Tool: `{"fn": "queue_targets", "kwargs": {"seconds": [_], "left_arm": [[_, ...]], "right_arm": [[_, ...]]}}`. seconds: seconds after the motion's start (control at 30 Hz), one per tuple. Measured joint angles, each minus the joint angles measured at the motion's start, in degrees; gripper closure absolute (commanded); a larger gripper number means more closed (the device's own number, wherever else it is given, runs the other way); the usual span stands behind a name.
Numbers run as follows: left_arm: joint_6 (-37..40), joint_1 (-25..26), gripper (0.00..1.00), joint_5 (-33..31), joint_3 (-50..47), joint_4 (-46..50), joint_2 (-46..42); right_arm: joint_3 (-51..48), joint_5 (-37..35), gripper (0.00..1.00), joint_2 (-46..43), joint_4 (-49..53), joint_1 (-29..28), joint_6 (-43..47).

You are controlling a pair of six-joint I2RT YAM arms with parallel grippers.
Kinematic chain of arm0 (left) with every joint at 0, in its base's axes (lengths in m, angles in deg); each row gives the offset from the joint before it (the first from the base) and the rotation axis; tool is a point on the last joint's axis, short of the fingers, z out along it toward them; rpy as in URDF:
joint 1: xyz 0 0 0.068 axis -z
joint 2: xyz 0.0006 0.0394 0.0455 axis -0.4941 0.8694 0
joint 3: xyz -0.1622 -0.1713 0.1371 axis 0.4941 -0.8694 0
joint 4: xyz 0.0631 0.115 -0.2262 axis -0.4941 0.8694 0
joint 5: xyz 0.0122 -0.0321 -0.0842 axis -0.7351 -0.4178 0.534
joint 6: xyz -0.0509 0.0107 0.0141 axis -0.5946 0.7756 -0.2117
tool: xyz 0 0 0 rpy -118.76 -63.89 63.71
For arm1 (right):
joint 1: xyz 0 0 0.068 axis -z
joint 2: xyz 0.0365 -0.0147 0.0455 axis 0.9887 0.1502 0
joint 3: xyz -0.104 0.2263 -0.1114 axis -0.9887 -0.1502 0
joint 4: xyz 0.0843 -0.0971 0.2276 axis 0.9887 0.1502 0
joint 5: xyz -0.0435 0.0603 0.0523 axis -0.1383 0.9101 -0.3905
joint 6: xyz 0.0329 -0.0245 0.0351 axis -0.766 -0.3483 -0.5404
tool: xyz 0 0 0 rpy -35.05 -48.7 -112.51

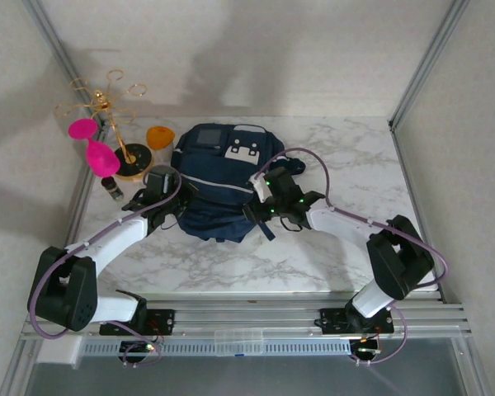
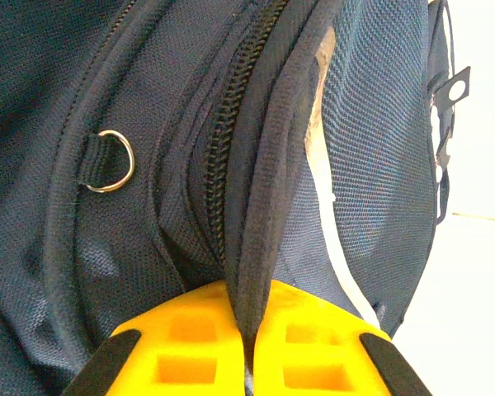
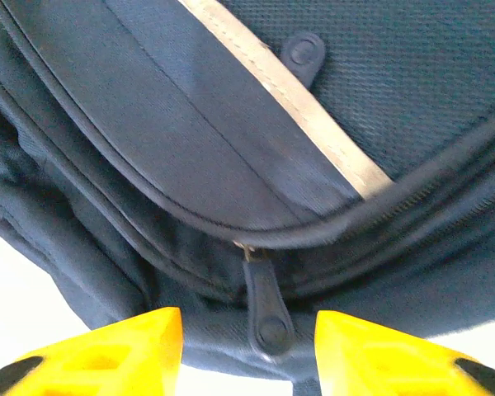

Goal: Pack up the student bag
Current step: Zip the student bag at the center of the table.

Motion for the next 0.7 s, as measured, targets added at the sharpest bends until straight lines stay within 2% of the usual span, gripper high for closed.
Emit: {"fn": "queue_targets", "kwargs": {"seconds": [0.2, 0.33, 0.4, 0.47, 0.57, 0.63, 0.7], "left_arm": [[-0.66, 0.0, 1.0, 0.0, 0.0, 0.0, 0.0], [-0.83, 0.0, 1.0, 0.0, 0.0, 0.0, 0.0], [-0.9, 0.0, 1.0, 0.0, 0.0, 0.0, 0.0], [-0.94, 0.0, 1.0, -0.02, 0.0, 0.0, 0.0], [-1.11, 0.0, 1.0, -0.04, 0.0, -0.07, 0.0], [-1.16, 0.0, 1.0, -0.04, 0.0, -0.04, -0.07], [-1.33, 0.04, 1.0, 0.0, 0.0, -0.09, -0.28]], "right_arm": [[2.89, -3.06, 0.53, 4.46, 0.35, -0.37, 1.18], [3.67, -5.6, 0.57, 6.69, 0.42, -0.39, 1.66], [3.69, -6.49, 0.65, 7.39, 0.42, -0.63, 1.99], [3.67, -7.54, 0.77, 7.58, 0.44, -0.87, 2.69], [3.54, -7.98, 0.87, 7.41, 0.92, -1.09, 3.1], [2.6, -8.46, 0.97, 6.4, 0.79, -1.4, 3.43], [1.09, -8.63, 1.0, 4.35, 0.2, -1.7, 3.48]]}}
